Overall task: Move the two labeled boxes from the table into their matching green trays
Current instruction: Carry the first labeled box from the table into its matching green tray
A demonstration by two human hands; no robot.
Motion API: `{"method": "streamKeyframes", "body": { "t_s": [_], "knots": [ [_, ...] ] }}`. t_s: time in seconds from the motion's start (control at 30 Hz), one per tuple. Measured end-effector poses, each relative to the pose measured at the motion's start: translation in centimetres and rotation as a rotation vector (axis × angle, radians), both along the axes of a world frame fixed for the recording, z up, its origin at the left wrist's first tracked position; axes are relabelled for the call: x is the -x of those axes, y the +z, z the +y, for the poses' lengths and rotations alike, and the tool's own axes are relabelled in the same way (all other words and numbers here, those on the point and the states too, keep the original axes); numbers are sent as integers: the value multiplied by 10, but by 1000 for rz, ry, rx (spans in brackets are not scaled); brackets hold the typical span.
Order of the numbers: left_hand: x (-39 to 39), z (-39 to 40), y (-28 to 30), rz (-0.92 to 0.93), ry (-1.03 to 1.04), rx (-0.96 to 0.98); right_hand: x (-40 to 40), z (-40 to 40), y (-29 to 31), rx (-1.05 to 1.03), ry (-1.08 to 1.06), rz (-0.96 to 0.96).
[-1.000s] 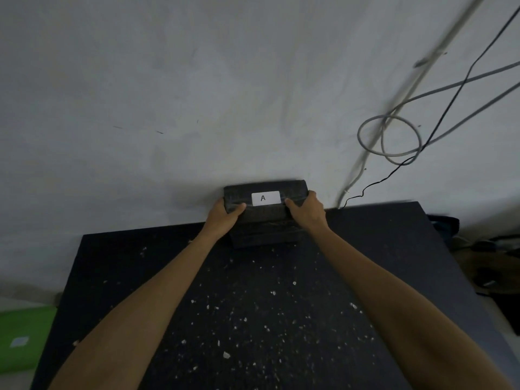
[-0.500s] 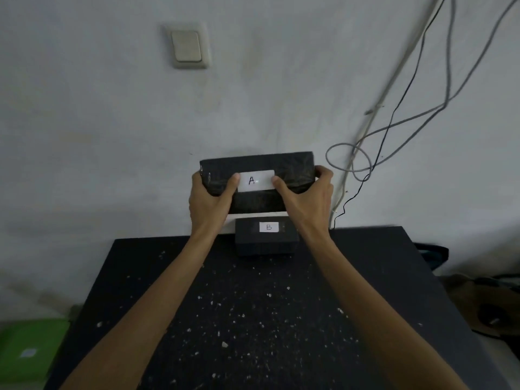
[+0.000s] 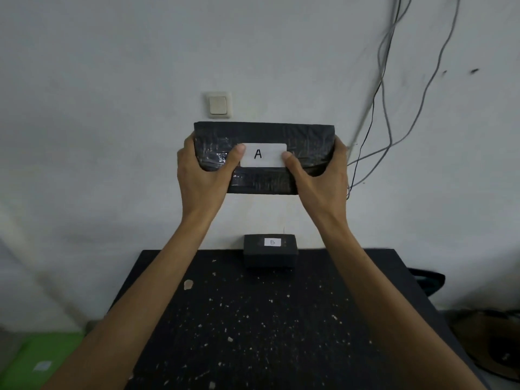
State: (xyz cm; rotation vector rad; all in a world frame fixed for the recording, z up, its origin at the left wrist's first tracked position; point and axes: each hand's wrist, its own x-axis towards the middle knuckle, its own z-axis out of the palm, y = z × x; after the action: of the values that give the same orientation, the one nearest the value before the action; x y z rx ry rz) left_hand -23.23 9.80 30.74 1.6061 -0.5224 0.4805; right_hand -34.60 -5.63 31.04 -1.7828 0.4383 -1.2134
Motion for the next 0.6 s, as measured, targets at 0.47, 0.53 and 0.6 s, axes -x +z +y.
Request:
{"method": "streamKeyframes", "body": {
  "t_s": [0.47, 0.53, 0.6],
  "knots": [
    [-28, 176, -56, 260, 132, -95, -49, 136, -47, -8, 377, 262],
    [-39, 226, -71, 301, 192, -150, -71, 177, -64, -16, 438, 313],
    [-49, 281, -89, 339, 241, -212, -94, 223, -82, -22, 498, 354]
  ]
}}
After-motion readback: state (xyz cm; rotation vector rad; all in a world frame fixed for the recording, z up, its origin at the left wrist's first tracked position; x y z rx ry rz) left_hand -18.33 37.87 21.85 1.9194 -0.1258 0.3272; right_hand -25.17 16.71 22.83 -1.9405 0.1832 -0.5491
